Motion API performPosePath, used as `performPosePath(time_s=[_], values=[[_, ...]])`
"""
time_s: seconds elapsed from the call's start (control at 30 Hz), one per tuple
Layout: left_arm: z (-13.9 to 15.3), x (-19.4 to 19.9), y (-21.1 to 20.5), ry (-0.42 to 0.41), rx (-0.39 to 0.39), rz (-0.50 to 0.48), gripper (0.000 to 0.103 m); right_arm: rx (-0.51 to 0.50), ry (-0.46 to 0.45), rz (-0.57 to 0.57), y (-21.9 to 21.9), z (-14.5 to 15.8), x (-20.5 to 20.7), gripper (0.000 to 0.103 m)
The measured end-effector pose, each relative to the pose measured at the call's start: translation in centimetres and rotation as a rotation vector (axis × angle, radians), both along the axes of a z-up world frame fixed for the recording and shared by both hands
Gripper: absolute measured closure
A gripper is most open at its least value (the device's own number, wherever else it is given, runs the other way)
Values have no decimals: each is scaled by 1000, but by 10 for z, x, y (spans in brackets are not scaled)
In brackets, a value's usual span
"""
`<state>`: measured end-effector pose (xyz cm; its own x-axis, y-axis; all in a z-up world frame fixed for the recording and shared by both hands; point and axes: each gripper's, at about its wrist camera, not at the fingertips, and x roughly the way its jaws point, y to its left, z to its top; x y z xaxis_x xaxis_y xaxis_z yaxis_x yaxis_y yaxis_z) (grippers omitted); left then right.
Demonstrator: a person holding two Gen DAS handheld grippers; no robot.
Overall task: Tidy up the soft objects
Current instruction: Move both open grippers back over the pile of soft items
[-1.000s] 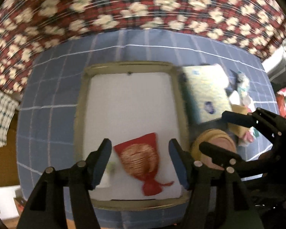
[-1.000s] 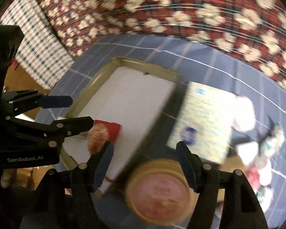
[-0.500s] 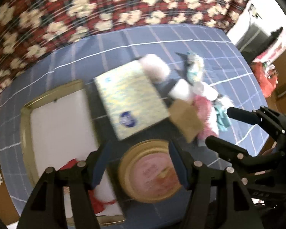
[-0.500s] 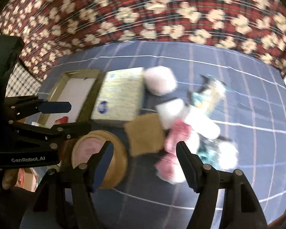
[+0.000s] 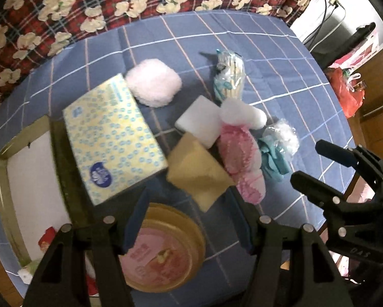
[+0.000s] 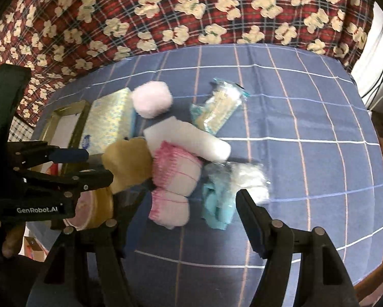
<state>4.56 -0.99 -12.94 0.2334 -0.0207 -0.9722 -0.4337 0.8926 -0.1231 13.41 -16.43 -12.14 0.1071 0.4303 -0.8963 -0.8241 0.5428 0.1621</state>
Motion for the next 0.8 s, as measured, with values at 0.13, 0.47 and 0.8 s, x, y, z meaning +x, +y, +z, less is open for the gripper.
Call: performPosePath(time_s=[0.13, 0.47, 0.8], values=[[-9, 9, -2, 12, -23, 6, 37, -22, 1, -10, -7, -5, 12, 33], [-23, 25, -5, 36, -37, 23, 47, -70, -19, -26, -15, -15, 34, 33], [-8, 25, -8, -4, 17, -15, 67, -85, 5, -74, -12, -33, 61, 33]])
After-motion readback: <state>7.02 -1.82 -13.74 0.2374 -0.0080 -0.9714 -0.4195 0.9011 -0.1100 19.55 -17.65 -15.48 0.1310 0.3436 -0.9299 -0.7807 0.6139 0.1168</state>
